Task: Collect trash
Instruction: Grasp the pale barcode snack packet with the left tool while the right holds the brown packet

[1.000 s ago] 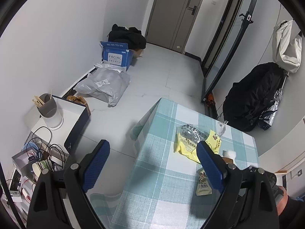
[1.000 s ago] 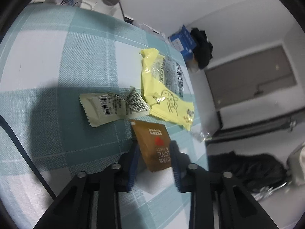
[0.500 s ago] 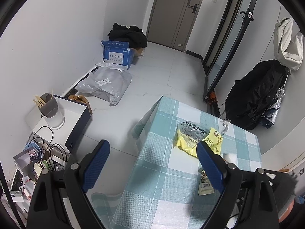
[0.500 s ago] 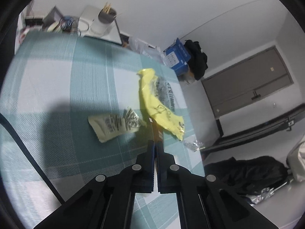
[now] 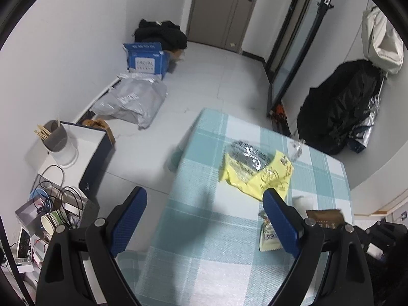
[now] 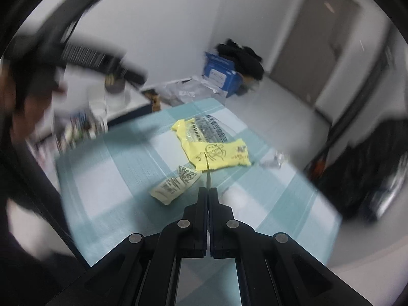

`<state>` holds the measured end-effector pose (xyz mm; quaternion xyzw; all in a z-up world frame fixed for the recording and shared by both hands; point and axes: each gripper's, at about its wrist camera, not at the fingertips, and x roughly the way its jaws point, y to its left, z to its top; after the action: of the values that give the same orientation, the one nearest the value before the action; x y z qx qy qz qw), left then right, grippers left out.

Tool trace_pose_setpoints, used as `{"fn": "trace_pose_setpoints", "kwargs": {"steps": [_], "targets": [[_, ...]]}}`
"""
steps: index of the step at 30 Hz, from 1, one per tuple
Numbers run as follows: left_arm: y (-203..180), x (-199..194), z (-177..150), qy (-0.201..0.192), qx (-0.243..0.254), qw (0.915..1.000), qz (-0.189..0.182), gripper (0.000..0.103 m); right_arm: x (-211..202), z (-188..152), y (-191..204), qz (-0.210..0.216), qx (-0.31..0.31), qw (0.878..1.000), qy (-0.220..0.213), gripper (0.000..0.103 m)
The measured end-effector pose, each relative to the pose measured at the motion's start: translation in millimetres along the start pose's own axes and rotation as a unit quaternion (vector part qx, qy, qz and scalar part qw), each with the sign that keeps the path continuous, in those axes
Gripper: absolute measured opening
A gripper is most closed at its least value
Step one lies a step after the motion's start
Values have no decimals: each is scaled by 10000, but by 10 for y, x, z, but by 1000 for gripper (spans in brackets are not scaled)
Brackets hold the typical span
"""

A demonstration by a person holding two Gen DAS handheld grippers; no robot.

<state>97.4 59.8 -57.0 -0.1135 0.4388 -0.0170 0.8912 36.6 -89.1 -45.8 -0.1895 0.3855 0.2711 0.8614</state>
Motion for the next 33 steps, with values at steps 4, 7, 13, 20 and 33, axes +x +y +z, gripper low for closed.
{"fn": "trace_pose_setpoints", "kwargs": {"steps": [4,7,13,20,33], "targets": [[-107,109,-58,273,88,9995,-124,90,-42,-145,-293,480,1150,9922,52,0],[-168,203,-92,515,52,9984,-204,90,-77,-262,-421,673,1591,9850,24,0],[-364,306,-132,650,254,9976,-7,90,-92,-465,-658,1005,2351,9668,-12,0],[-611,400,-160,738,565,9956,92,90,-61,-682,-769,1156,2682,9563,123,0],[-797,640,-271,1151,815,9900,27,89,-195,-816,-931,1202,2796,9526,36,0]]}}
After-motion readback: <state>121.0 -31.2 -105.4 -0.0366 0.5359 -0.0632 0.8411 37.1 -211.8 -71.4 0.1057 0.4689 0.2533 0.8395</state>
